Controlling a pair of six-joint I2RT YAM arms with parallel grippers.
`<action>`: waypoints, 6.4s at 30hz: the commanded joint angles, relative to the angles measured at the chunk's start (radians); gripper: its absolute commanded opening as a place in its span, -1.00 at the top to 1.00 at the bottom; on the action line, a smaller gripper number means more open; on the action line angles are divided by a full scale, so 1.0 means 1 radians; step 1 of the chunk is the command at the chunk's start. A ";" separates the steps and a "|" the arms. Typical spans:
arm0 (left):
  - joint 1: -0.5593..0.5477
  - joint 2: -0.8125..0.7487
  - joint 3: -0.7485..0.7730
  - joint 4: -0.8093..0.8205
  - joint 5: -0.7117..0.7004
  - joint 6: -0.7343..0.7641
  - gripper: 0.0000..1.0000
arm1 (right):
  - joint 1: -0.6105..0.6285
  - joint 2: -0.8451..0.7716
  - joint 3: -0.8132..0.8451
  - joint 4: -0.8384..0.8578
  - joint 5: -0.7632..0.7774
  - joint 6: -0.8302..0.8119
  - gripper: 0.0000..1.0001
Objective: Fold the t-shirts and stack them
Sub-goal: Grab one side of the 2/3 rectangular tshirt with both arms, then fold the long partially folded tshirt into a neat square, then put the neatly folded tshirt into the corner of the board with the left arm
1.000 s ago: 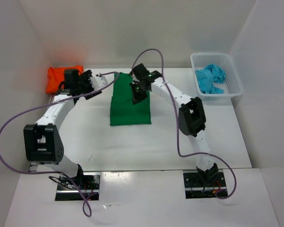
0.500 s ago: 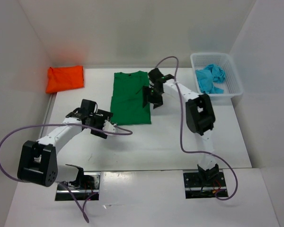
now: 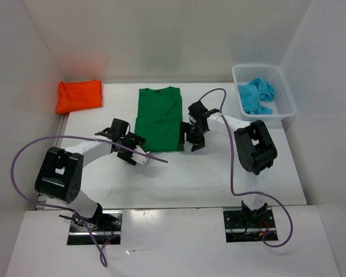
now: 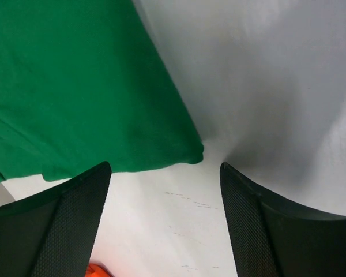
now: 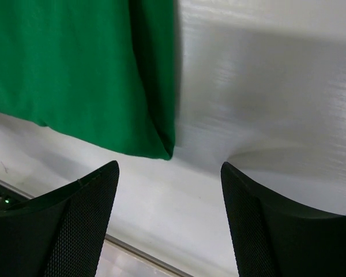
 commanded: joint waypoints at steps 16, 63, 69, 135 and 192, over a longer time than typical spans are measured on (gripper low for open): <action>-0.041 0.061 0.022 -0.015 0.031 -0.041 -0.42 | 0.027 0.059 0.011 0.129 -0.013 0.121 -0.36; -0.162 -0.152 0.402 -0.866 0.325 -0.569 1.00 | 0.185 -0.621 -0.248 -0.313 -0.202 0.145 1.00; -0.081 -0.019 0.582 -0.799 0.414 -0.763 1.00 | 0.035 -0.564 -0.169 -0.325 -0.291 0.067 1.00; 0.071 0.563 0.689 -0.388 0.234 -1.606 -1.00 | -0.107 -0.006 0.169 -0.021 0.240 0.061 0.02; 0.401 0.930 1.783 -0.438 -0.688 -1.224 1.00 | -0.153 -0.177 0.131 -0.075 0.280 0.062 -0.06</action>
